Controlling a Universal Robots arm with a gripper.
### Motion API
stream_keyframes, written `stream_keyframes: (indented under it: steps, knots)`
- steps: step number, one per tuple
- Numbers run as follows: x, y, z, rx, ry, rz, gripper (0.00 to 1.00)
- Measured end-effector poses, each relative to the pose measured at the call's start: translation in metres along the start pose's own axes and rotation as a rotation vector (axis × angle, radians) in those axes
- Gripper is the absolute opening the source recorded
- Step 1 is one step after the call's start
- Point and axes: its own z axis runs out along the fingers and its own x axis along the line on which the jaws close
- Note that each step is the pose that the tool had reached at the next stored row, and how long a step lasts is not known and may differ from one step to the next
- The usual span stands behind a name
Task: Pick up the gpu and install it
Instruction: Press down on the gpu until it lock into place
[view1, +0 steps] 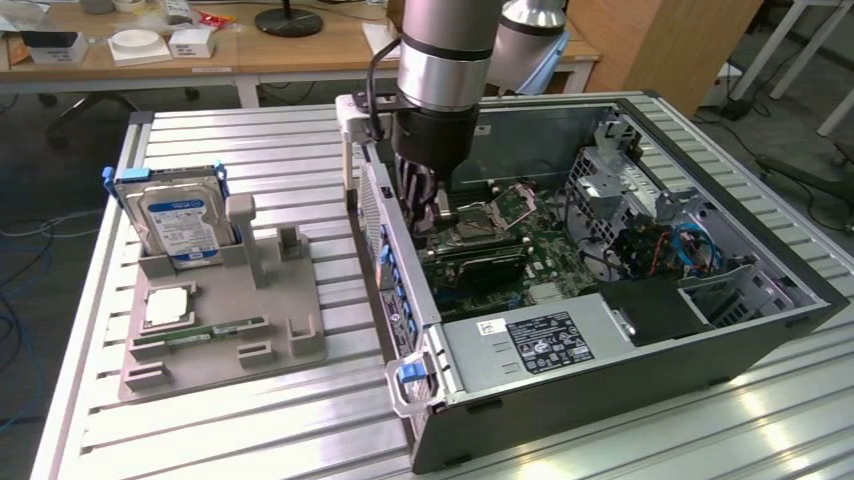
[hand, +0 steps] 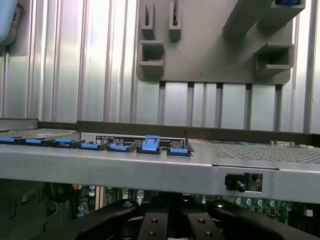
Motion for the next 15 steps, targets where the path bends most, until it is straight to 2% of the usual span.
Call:
stream_keyframes:
  steps: [4, 10, 15]
  knots:
    - [0.0, -0.0027, -0.0005, -0.0033, 0.0001, 0.0, 0.1]
    - [-0.0003, -0.0051, -0.0009, -0.0029, 0.0006, -0.003, 0.1]
    - [-0.0037, -0.0052, -0.0025, -0.003, 0.008, -0.004, 0.1]
